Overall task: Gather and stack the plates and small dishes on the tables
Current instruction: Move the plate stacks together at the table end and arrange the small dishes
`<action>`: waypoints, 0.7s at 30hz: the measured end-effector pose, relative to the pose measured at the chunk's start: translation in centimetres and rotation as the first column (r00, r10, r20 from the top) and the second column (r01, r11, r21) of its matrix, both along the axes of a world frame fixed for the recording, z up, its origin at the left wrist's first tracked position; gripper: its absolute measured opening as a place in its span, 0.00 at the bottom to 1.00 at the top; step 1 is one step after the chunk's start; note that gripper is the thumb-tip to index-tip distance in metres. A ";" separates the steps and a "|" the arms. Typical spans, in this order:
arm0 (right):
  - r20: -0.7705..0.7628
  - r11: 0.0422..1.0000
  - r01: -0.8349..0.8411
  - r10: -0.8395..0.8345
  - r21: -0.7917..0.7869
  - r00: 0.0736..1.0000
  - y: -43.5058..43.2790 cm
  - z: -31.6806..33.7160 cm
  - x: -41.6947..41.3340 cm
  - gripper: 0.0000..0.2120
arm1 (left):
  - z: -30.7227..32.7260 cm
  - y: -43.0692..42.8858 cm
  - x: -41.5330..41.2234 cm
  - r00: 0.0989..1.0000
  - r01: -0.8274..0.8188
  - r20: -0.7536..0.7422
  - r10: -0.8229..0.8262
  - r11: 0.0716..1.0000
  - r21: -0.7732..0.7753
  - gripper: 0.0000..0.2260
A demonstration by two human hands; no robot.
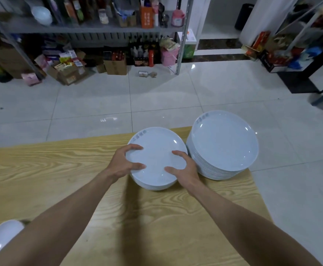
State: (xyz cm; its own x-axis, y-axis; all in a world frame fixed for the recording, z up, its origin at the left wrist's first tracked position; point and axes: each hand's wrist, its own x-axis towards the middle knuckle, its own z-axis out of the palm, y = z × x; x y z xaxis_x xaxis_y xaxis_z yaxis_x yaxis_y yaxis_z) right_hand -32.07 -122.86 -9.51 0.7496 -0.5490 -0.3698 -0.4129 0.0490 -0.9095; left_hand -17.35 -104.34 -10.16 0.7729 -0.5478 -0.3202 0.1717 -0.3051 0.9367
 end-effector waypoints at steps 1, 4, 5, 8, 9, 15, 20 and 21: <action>0.003 1.000 0.002 -0.002 0.000 1.000 -0.1 -0.2 0.1 0.26 | -0.2 -0.1 0.2 1.000 0.004 -0.003 -0.004 1.000 -0.004 0.30; 0.010 1.000 0.020 -0.020 0.009 1.000 -0.1 -0.8 0.5 0.25 | -0.7 -0.3 0.8 1.000 0.010 -0.015 -0.010 1.000 -0.008 0.30; 0.006 1.000 0.025 -0.025 0.014 1.000 0.0 -0.9 0.6 0.25 | -0.9 -0.3 1.0 1.000 0.011 -0.021 -0.011 1.000 -0.008 0.30; 0.000 0.999 0.030 -0.030 0.021 1.000 0.0 -1.3 0.9 0.25 | -1.3 -0.3 1.3 0.999 0.008 -0.040 -0.008 1.000 -0.005 0.30; -0.002 0.999 0.028 -0.028 0.020 1.000 0.0 -1.4 1.0 0.25 | -1.5 -0.3 1.3 0.999 0.006 -0.045 -0.006 1.000 -0.004 0.30; -0.013 1.000 0.007 -0.007 0.018 1.000 0.3 -1.7 1.4 0.25 | -2.2 0.2 1.5 0.998 -0.001 -0.063 0.002 1.000 0.016 0.31; -0.017 1.000 0.002 -0.002 0.016 1.000 0.2 -2.1 1.6 0.25 | -2.5 0.1 1.4 0.997 -0.006 -0.074 0.007 1.000 0.015 0.30; -0.018 1.000 0.002 -0.002 0.013 1.000 0.2 -2.2 1.6 0.25 | -2.6 0.1 1.4 0.997 -0.005 -0.075 0.007 1.000 0.018 0.29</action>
